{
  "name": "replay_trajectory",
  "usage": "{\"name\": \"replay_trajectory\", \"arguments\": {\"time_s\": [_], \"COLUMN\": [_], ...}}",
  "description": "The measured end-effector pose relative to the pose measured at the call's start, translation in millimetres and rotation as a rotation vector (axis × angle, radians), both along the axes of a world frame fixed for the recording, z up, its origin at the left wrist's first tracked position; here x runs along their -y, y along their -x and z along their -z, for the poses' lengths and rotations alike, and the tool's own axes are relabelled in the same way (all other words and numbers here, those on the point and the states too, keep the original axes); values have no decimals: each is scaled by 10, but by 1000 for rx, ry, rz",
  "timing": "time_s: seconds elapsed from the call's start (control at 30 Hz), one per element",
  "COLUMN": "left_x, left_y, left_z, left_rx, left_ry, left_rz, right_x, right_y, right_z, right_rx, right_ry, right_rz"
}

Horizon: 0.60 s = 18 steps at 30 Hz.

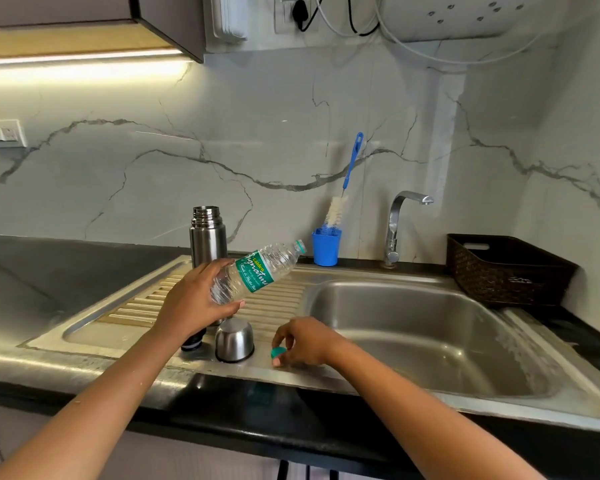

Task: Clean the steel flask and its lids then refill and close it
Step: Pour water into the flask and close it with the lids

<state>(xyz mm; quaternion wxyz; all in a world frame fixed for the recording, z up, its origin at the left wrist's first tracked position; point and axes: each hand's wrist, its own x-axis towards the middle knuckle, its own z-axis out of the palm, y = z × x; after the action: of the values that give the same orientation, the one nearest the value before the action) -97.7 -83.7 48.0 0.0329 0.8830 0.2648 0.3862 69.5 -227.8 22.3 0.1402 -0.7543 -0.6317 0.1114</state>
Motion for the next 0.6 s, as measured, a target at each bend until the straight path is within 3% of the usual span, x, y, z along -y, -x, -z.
{"name": "replay_trajectory", "arguments": {"time_s": [0.1,0.17,0.3,0.33,0.4,0.6], "left_x": [23,52,86,93,109,136], "left_y": [28,35,36,27,-1,-85], "left_z": [12,13,-13,-24,-46,-35], "left_rx": [35,41,8,-2,-15,4], "left_ry": [25,25,43,42,37,68], "left_rz": [12,22,47,55,76,154], "right_x": [-18,12,162,199,260,387], "right_y": [-53,-164,-481,-558,-628,-609], "right_z": [-49,-150,-458,-517,-614,-762], "right_rx": [18,-126,-1139,-1270,-1271,-887], "right_ry": [-24,-138,-600,-690,-768,-742], "right_rz": [-16,55,198,177,92,-2]}}
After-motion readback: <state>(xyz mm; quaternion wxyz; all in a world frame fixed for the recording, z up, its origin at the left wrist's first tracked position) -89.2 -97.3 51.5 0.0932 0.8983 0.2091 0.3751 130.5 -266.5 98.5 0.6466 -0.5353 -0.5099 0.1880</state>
